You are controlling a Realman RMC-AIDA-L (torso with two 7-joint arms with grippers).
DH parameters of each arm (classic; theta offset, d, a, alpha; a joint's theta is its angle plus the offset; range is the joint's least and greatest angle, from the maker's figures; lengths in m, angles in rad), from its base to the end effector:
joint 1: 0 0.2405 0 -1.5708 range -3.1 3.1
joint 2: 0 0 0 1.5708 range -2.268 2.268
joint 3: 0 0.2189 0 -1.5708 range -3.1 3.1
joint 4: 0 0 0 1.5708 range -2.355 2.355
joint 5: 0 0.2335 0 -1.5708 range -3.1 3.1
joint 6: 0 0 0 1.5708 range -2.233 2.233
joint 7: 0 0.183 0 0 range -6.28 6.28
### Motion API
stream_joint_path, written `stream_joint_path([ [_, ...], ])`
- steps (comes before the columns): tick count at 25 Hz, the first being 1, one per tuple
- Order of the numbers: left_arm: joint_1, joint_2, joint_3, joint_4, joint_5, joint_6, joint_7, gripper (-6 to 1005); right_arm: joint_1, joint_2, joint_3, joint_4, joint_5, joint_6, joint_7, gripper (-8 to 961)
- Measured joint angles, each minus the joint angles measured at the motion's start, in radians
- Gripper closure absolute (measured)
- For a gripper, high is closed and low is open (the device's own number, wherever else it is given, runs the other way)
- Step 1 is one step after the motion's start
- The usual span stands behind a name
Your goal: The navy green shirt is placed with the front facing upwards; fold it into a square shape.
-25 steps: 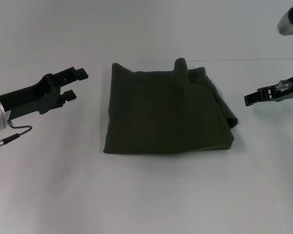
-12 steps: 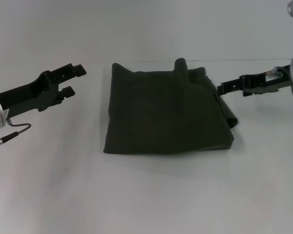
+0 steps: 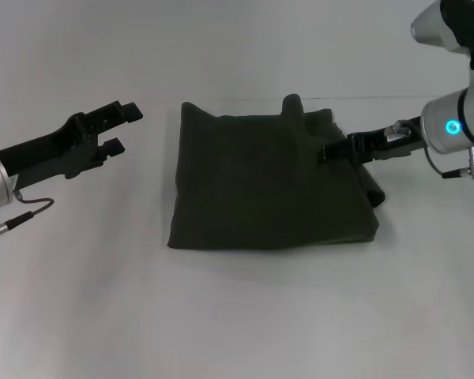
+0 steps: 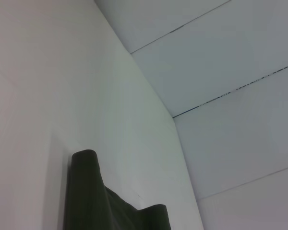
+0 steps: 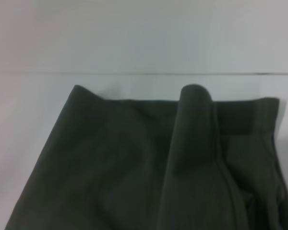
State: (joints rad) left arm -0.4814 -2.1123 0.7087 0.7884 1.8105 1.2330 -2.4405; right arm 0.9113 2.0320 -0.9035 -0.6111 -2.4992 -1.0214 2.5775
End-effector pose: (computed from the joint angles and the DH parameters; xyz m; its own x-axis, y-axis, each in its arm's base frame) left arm -0.2452 0.4037 0.0292 -0.1216 0.7150 0.6885 0.9483 -0.1211 0.2933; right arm 0.2025 0.4665 -0.0266 0.4396 -0.8357 -0.3291 -0.8738 -0.3133 -0.3719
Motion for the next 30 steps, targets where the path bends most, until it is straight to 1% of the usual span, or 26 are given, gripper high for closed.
stream_joint_path([
  [8,0.0,0.0,0.0,-0.001,-0.006,-0.001,0.004,125,0.007,0.002,0.006,0.04,0.009,0.0,0.0,39],
  [14,0.0,-0.001,0.0,-0.009,-0.01,-0.001,0.01,126,-0.002,0.008,0.007,0.045,0.07,0.003,-0.041,38],
  [20,0.001,-0.002,0.0,-0.017,-0.012,-0.002,0.016,126,-0.013,0.008,0.011,0.053,0.143,0.001,-0.087,40],
  [25,0.003,-0.002,0.0,-0.017,-0.023,-0.003,0.018,125,-0.064,-0.007,0.011,0.023,0.276,-0.007,-0.135,41],
  [27,0.003,-0.001,0.0,-0.017,-0.024,-0.002,0.018,125,-0.099,-0.011,0.011,-0.01,0.335,-0.013,-0.15,42],
  [30,0.003,-0.001,0.0,-0.017,-0.026,-0.001,0.018,125,-0.17,-0.012,0.02,-0.108,0.426,-0.039,-0.16,43],
])
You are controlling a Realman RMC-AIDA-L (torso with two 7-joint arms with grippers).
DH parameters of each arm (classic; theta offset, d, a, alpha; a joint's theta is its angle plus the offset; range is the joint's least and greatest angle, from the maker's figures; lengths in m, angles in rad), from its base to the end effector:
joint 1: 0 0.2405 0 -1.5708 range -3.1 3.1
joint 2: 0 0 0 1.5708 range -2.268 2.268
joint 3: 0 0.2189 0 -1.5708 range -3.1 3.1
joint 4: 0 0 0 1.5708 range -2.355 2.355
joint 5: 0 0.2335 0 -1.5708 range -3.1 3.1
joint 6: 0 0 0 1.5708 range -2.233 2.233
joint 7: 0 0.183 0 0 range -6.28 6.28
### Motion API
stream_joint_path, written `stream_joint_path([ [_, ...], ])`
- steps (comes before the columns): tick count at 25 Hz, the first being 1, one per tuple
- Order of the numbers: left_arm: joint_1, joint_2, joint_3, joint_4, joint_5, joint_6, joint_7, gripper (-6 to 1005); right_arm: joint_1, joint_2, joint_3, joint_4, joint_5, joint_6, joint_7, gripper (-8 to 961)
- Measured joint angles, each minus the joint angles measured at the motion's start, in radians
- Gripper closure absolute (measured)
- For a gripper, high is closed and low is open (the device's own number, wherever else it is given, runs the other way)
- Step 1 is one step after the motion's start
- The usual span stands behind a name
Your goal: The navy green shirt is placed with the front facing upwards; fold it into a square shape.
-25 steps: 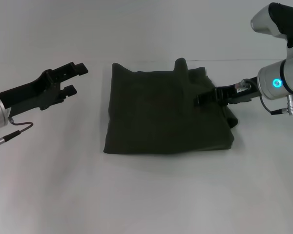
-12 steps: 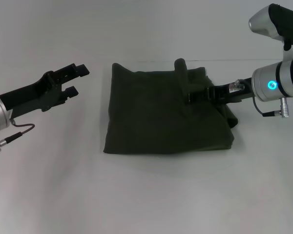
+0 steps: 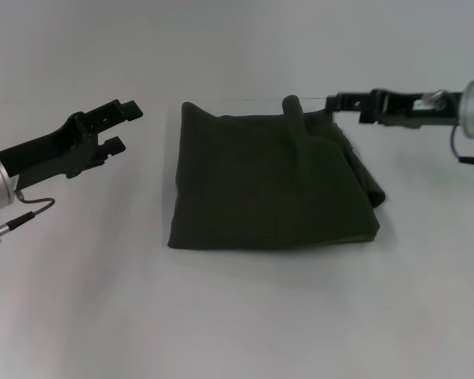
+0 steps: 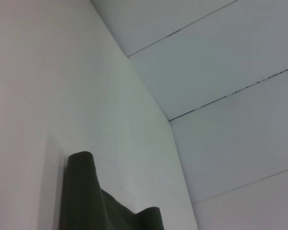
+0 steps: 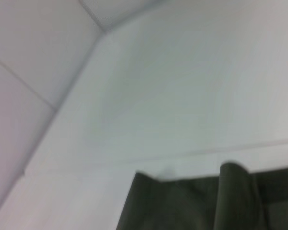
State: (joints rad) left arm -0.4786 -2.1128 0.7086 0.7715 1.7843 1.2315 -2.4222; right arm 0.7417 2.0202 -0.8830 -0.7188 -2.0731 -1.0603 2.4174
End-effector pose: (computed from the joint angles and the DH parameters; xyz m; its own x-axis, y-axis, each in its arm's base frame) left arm -0.2457 0.4030 0.0280 -0.1329 0.7080 0.6936 0.9430 -0.1252 0.3084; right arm 0.1964 0.4627 0.0089 0.3217 -0.7516 -0.5759 -0.9424 -0.3127 -0.1184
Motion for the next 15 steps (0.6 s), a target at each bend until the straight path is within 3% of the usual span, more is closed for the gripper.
stream_joint_path([
  [3,0.0,0.001,0.0,0.0,-0.002,0.0,0.0,125,-0.039,-0.013,-0.002,-0.05,0.015,-0.016,0.03,44],
  [8,-0.002,0.002,0.0,0.0,-0.004,-0.001,0.0,125,0.013,-0.065,-0.006,0.077,-0.048,-0.019,0.066,45],
  [15,-0.003,0.001,0.0,0.0,-0.005,-0.01,0.0,126,0.066,-0.056,-0.007,0.162,-0.105,0.036,0.067,47],
])
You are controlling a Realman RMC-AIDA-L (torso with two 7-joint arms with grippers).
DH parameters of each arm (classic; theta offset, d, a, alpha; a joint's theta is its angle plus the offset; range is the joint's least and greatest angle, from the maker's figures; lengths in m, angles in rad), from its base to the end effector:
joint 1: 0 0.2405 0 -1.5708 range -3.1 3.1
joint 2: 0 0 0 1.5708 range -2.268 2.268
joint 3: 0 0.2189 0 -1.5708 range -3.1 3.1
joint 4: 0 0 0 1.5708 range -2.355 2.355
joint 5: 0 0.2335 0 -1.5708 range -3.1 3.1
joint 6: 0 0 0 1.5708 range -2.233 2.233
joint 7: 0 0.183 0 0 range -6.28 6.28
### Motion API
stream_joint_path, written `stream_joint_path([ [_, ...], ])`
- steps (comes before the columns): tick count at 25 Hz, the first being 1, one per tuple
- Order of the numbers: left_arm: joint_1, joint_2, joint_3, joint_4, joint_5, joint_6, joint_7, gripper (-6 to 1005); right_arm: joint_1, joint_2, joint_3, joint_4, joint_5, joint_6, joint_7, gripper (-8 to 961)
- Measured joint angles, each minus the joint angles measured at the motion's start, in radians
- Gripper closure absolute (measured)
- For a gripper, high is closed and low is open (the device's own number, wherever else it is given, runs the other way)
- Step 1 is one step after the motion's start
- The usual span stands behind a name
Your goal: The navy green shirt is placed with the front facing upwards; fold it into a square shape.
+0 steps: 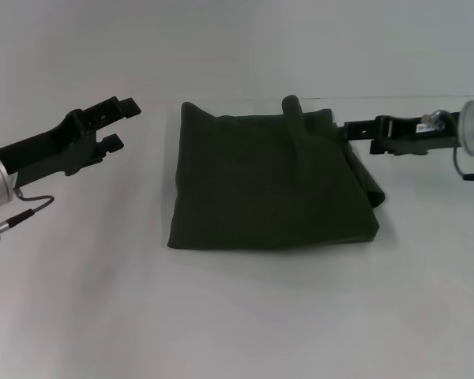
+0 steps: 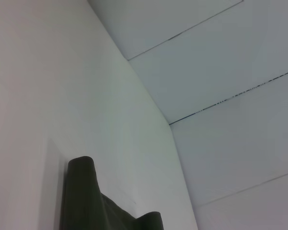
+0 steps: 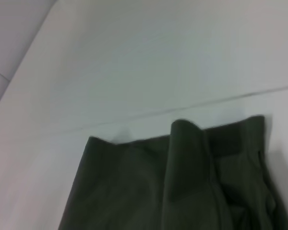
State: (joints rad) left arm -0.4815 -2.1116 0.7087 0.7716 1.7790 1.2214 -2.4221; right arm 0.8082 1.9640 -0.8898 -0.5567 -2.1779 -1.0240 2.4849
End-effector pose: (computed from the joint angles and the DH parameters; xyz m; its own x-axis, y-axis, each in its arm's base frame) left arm -0.2455 0.4053 0.0297 -0.1348 0.7006 0.7007 0.9436 -0.1250 0.3066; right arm 0.2242 0.4619 -0.0035 0.2767 -0.8247 -0.4932 -0.9602 -0.2174 -0.1752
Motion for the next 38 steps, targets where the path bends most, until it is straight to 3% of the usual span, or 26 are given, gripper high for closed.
stream_joint_path([
  [8,-0.002,-0.002,0.0,0.0,-0.002,-0.002,0.0,126,0.088,0.011,-0.014,0.142,-0.043,0.081,0.009,50],
  [12,-0.006,-0.002,0.0,-0.005,-0.003,-0.006,0.0,125,0.093,0.015,-0.017,0.147,-0.043,0.092,0.015,51],
  [17,-0.012,-0.002,0.0,-0.013,-0.003,-0.016,0.005,125,0.099,0.02,-0.027,0.15,-0.043,0.096,0.02,230],
  [28,-0.019,-0.001,0.0,-0.022,-0.003,-0.019,0.011,126,0.086,0.008,-0.04,0.145,-0.046,0.097,0.057,351],
  [38,-0.022,-0.002,0.0,-0.022,-0.004,-0.02,0.013,126,0.091,0.01,-0.041,0.149,-0.046,0.098,0.057,348],
])
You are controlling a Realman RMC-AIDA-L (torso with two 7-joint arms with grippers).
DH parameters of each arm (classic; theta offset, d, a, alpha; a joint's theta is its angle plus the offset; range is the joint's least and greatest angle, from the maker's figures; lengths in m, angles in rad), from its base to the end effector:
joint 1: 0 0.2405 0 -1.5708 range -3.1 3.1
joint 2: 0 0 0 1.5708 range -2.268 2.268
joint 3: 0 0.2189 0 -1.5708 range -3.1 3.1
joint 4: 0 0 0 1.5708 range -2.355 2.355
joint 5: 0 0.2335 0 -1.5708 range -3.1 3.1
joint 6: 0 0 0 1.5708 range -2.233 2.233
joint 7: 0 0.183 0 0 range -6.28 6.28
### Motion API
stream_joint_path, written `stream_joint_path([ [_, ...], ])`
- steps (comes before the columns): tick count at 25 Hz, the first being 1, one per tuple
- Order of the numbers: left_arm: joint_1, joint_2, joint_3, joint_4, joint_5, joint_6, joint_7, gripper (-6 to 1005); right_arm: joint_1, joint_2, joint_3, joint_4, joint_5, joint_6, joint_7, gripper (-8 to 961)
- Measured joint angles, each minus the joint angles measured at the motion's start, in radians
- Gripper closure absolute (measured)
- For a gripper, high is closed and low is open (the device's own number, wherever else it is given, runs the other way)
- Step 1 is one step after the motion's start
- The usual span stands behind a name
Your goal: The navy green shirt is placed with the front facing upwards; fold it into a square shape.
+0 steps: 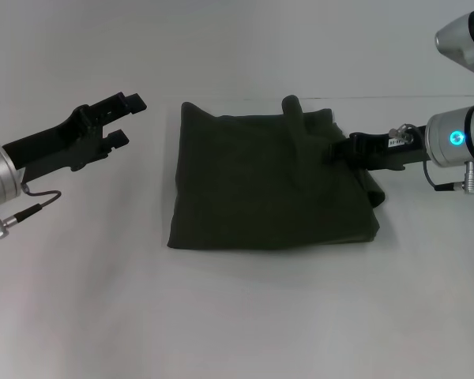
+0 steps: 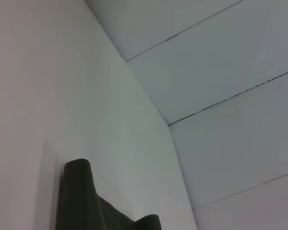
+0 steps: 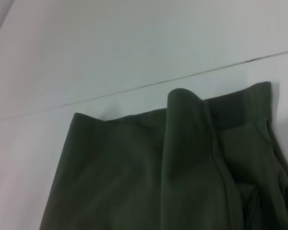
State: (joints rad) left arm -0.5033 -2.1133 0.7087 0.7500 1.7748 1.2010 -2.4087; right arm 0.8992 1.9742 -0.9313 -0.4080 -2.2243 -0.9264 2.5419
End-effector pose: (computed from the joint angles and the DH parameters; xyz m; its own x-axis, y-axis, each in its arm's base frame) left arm -0.2413 0.4106 0.0253 -0.1310 0.6983 0.7037 0.9433 -0.1305 0.3051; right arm 0.2225 0.4618 -0.0388 0.2482 -0.8642 -0.4377 -0.9630 -0.1710 -0.2084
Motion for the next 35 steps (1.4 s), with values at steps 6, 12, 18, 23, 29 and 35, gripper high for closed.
stream_joint_path([
  [6,0.0,0.0,0.0,0.0,0.0,0.0,0.0,126,-0.001,0.0,0.0,0.004,-0.003,-0.001,0.001,478],
  [12,0.001,0.0,0.0,0.0,0.0,0.0,0.0,125,-0.005,0.001,-0.001,-0.003,-0.005,-0.004,0.001,715],
  [18,0.005,-0.001,0.0,-0.001,0.0,0.001,0.0,125,-0.006,0.003,-0.001,-0.007,-0.006,-0.001,-0.007,883],
  [23,0.005,-0.001,0.0,-0.001,0.0,0.005,0.0,125,-0.029,0.006,0.0,-0.084,-0.006,-0.006,-0.008,927],
  [29,0.006,-0.001,0.0,-0.002,-0.004,0.008,0.0,126,-0.057,0.012,-0.001,-0.167,-0.008,-0.036,0.006,927],
  [35,0.006,0.0,0.0,-0.002,-0.012,0.008,0.0,125,-0.055,0.024,-0.009,-0.177,-0.063,-0.027,0.033,926],
])
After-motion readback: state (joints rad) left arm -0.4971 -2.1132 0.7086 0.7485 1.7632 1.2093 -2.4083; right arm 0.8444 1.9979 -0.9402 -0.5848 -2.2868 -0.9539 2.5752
